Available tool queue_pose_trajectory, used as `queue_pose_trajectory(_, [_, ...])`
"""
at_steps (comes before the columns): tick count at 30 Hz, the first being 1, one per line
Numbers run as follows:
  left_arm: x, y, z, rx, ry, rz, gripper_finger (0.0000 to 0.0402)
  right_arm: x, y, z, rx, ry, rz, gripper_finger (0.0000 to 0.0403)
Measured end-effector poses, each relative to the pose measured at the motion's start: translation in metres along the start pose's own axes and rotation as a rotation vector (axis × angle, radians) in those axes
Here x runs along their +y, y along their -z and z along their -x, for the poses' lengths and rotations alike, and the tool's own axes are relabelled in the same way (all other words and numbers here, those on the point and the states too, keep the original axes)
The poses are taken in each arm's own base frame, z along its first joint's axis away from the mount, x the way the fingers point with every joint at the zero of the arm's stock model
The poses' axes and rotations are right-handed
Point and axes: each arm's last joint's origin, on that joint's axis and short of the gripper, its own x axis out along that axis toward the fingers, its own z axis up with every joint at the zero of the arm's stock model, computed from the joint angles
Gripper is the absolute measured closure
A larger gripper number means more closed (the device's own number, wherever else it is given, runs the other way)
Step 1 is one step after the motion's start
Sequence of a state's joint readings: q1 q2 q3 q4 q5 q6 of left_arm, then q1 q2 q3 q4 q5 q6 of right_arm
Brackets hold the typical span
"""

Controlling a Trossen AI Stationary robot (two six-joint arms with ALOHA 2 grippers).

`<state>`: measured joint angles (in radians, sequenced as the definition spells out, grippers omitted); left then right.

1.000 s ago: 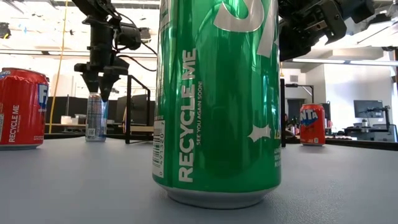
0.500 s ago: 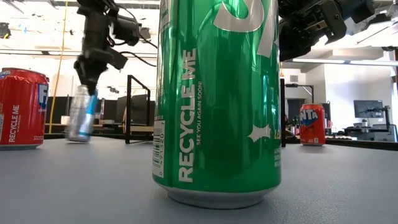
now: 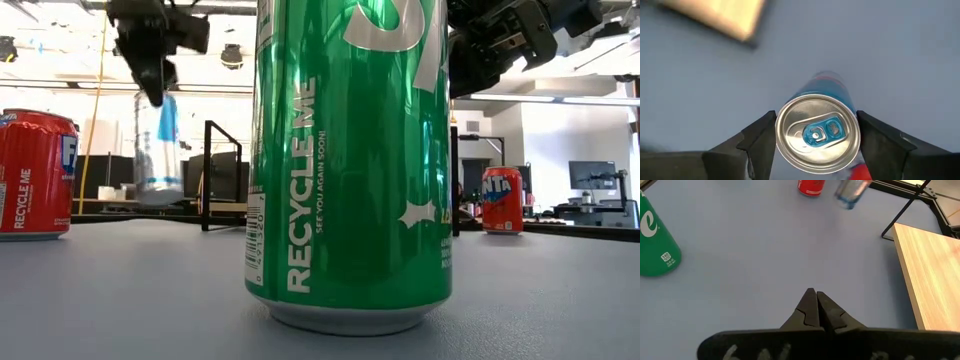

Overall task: Place canned beverage on shelf
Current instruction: Put the blue soda can on the shelf aligned with the other blue soda can

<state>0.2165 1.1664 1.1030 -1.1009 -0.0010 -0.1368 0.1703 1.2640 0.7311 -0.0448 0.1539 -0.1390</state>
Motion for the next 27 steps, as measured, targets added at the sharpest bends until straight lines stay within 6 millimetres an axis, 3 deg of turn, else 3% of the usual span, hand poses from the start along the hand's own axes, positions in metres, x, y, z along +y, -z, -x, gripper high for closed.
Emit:
queue_pose_trajectory(6, [-0.046, -0.013, -0.014, -0.1, 0.079, -0.234, 0.0172, 0.0, 0.0, 0.0, -0.003, 0.0, 0.0, 0.0403])
queue_pose_trajectory(10, [-0.068, -0.017, -0.034, -0.08, 0.027, -0.394, 0.0172, 0.0, 0.0, 0.0, -0.003, 0.001, -0.001, 0.0403])
queue_pose_trajectory(16, [-0.082, -0.029, -0.064, -0.005, 0.002, -0.47, 0.0171, 0.0, 0.0, 0.0, -0.001, 0.0, 0.0, 0.0403])
queue_pose_trajectory(27, [-0.094, -0.048, -0.077, 0.025, 0.021, -0.454, 0.0157, 0.0, 0.001, 0.0, 0.007, -0.001, 0.001, 0.0403])
